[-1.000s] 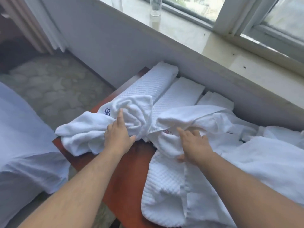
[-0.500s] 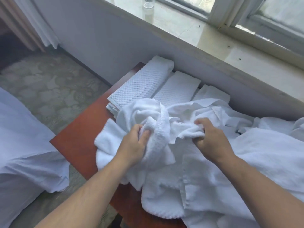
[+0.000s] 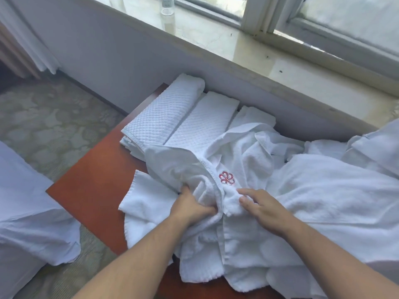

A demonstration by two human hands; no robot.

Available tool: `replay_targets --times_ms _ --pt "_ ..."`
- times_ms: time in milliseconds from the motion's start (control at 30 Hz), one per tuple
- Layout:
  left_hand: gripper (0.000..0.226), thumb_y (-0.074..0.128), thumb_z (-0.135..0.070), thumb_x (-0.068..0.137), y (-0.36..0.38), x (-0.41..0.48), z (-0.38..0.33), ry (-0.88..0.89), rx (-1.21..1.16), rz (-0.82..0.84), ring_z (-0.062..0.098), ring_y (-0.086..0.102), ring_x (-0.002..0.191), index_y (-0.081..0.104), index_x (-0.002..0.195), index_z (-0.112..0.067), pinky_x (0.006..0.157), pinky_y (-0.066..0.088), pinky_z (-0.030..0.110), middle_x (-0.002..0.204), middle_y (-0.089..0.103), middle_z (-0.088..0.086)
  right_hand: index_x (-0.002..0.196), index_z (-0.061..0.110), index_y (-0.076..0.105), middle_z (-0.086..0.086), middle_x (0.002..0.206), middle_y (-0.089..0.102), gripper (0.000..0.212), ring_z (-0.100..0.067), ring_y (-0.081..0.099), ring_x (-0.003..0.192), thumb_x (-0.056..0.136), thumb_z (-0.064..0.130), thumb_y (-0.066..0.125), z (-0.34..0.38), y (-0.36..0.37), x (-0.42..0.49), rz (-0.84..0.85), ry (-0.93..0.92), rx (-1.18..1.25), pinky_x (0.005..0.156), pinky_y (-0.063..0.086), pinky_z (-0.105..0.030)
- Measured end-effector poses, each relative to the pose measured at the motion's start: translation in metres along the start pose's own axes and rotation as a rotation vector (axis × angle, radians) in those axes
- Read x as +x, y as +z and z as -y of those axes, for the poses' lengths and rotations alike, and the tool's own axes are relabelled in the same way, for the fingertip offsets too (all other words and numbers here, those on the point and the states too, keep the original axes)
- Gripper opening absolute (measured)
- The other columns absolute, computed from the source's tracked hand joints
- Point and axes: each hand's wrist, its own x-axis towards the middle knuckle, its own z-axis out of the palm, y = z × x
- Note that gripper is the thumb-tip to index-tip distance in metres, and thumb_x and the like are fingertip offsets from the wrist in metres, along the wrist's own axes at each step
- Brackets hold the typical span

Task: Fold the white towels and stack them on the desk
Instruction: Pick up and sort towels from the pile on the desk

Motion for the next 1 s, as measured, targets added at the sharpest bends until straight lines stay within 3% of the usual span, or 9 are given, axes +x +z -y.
replay_targets --times_ms 133,233,300,367,433,500,667,833,1000 --pt "0.096 0.081 -0.065 0.044 0.009 0.001 0.004 0.048 -0.164 -0.057 0.01 0.065 0.095 0.035 0.123 -0.036 0.078 0.053 0.027 0.103 0.063 -0.018 0.132 0.025 0.064 0.009 0.135 0.059 0.029 -0.002 0.048 0.126 0.107 0.027 0.049 -0.003 -0.003 0.006 -0.01 0.044 0.168 0.102 0.032 -0.018" --pt "0.064 0.084 -0.04 0.059 0.005 -0.002 0.007 0.1 -0.431 0.093 0.012 0.071 0.096 0.063 0.118 -0.028 0.083 0.059 0.036 0.105 0.074 -0.008 0.128 0.023 0.067 0.009 0.132 0.063 0.028 -0.006 0.054 0.125 0.107 0.025 0.049 0.0 -0.004 0.004 -0.034 0.079 0.309 0.11 0.038 -0.027" --pt "0.04 0.077 -0.024 0.069 0.008 -0.02 0.001 0.165 -0.647 0.219 0.018 0.074 0.097 0.075 0.109 -0.021 0.077 0.06 0.033 0.106 0.077 0.005 0.125 0.025 0.068 0.01 0.129 0.065 0.027 -0.005 0.058 0.121 0.106 0.028 0.049 0.005 -0.002 -0.003 -0.041 0.091 0.414 0.109 0.042 -0.03" --pt "0.032 0.074 -0.02 0.079 0.014 -0.043 -0.013 0.2 -0.788 0.33 0.022 0.073 0.103 0.077 0.11 -0.022 0.075 0.058 0.029 0.11 0.076 0.009 0.123 0.028 0.068 0.011 0.126 0.067 0.026 0.001 0.06 0.115 0.107 0.03 0.048 0.007 0.001 -0.012 -0.068 0.078 0.491 0.103 0.045 -0.021" --pt "0.031 0.073 -0.02 0.087 0.022 -0.064 -0.027 0.253 -0.828 0.412 0.023 0.07 0.111 0.074 0.118 -0.02 0.082 0.058 0.031 0.117 0.074 0.008 0.121 0.026 0.067 0.01 0.121 0.069 0.024 0.008 0.062 0.105 0.107 0.027 0.048 0.005 0.0 -0.024 -0.125 0.052 0.55 0.087 0.045 -0.008" --pt "0.033 0.072 -0.017 0.087 0.028 -0.082 -0.042 0.312 -0.846 0.433 0.024 0.068 0.114 0.073 0.12 -0.019 0.085 0.057 0.031 0.12 0.073 0.009 0.117 0.027 0.067 0.009 0.114 0.072 0.022 0.006 0.065 0.098 0.106 0.026 0.049 0.001 -0.008 -0.04 -0.173 0.036 0.633 0.078 0.047 -0.009" --pt "0.038 0.07 -0.02 0.087 0.043 -0.129 -0.09 0.443 -0.901 0.384 0.033 0.064 0.12 0.069 0.124 -0.01 0.102 0.052 0.049 0.125 0.069 0.018 0.104 0.042 0.071 0.011 0.107 0.075 0.015 -0.008 0.07 0.102 0.101 0.038 0.057 -0.003 -0.052 -0.085 -0.326 -0.079 0.718 0.088 0.051 -0.031" --pt "0.036 0.069 -0.024 0.09 0.066 -0.189 -0.157 0.634 -0.887 0.373 0.028 0.064 0.121 0.069 0.124 -0.013 0.102 0.053 0.043 0.124 0.07 0.012 0.104 0.038 0.073 0.009 0.102 0.076 0.038 -0.012 0.072 0.096 0.075 0.061 0.064 -0.016 -0.112 -0.145 -0.546 -0.185 0.743 0.084 0.055 -0.035" --pt "0.034 0.071 -0.027 0.085 0.095 -0.237 -0.215 0.723 -0.885 0.335 0.021 0.068 0.113 0.072 0.116 -0.015 0.098 0.055 0.036 0.117 0.074 0.005 0.103 0.031 0.075 0.005 0.1 0.077 0.027 -0.013 0.072 0.094 0.084 0.049 0.065 -0.04 -0.165 -0.196 -0.686 -0.24 0.754 0.079 0.054 -0.032"
